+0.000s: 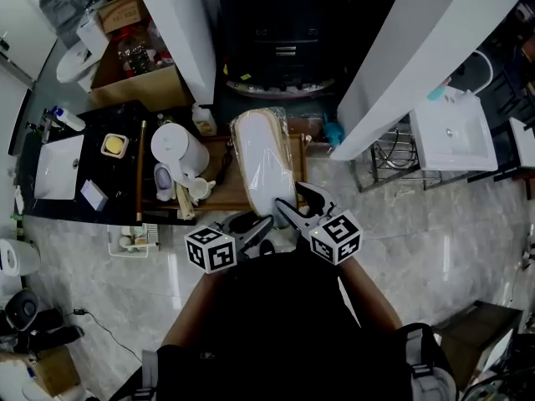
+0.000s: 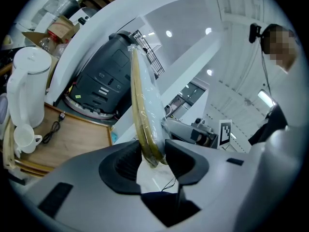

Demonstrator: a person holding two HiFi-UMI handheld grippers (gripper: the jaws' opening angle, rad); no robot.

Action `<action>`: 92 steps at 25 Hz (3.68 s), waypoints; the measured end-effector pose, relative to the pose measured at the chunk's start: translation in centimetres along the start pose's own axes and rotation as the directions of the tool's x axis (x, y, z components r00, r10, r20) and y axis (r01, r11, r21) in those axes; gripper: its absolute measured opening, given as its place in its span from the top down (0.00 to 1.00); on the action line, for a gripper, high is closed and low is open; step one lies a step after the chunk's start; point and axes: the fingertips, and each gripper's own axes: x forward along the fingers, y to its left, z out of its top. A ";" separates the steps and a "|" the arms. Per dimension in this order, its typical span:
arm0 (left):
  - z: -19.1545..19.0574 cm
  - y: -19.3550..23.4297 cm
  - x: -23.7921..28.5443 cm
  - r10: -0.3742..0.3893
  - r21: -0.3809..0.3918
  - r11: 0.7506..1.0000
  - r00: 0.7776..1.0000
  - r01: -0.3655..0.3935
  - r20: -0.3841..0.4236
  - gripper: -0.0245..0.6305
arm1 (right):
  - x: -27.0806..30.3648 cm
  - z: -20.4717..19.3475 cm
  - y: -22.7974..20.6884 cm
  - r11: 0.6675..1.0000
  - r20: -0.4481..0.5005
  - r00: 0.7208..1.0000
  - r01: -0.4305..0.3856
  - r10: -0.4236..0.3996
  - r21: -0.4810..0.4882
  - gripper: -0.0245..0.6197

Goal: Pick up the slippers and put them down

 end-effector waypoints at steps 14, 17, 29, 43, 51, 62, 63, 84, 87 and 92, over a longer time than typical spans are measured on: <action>-1.1 0.5 -0.3 0.016 -0.040 0.999 1.000 -0.016 -0.010 0.72 | 0.2 -0.9 0.7 1.000 -0.026 1.000 -0.010 0.009 -0.025 0.60; -1.4 0.3 -0.3 0.015 -0.040 0.999 1.000 -0.016 -0.010 0.72 | 0.1 -1.1 0.8 1.000 -0.028 1.000 -0.013 0.012 -0.023 0.60; -2.4 0.3 0.1 0.017 -0.064 0.998 1.000 -0.018 -0.015 0.72 | -0.2 -2.0 0.6 0.999 -0.066 0.998 -0.024 0.022 -0.025 0.60; -4.2 1.3 0.3 0.049 -0.117 0.992 0.998 -0.054 -0.041 0.72 | 0.4 -4.3 0.4 0.998 -0.152 0.986 -0.068 0.069 0.008 0.60; -5.6 2.8 0.8 0.064 -0.142 0.987 0.995 -0.074 -0.074 0.72 | 1.6 -6.7 -0.2 0.994 -0.201 0.974 -0.097 0.107 0.056 0.60; -6.5 6.0 1.9 0.122 -0.202 0.970 0.989 -0.138 -0.087 0.72 | 4.6 -9.2 -1.8 0.981 -0.260 0.948 -0.159 0.182 0.107 0.60; -6.6 6.5 2.1 0.127 -0.203 0.968 0.988 -0.144 -0.090 0.72 | 4.9 -9.5 -2.1 0.980 -0.264 0.946 -0.162 0.186 0.112 0.60; -10.7 14.4 10.5 0.157 -0.332 0.924 0.979 -0.191 -0.126 0.72 | 8.8 -18.1 -10.7 0.975 -0.381 0.908 -0.107 0.176 0.196 0.60; -11.4 15.4 11.2 0.160 -0.340 0.919 0.978 -0.198 -0.137 0.72 | 9.3 -19.3 -11.3 0.973 -0.396 0.900 -0.103 0.180 0.208 0.60; -12.6 16.8 11.9 0.173 -0.339 0.916 0.973 -0.216 -0.152 0.72 | 10.0 -21.1 -12.1 0.969 -0.412 0.893 -0.091 0.182 0.230 0.60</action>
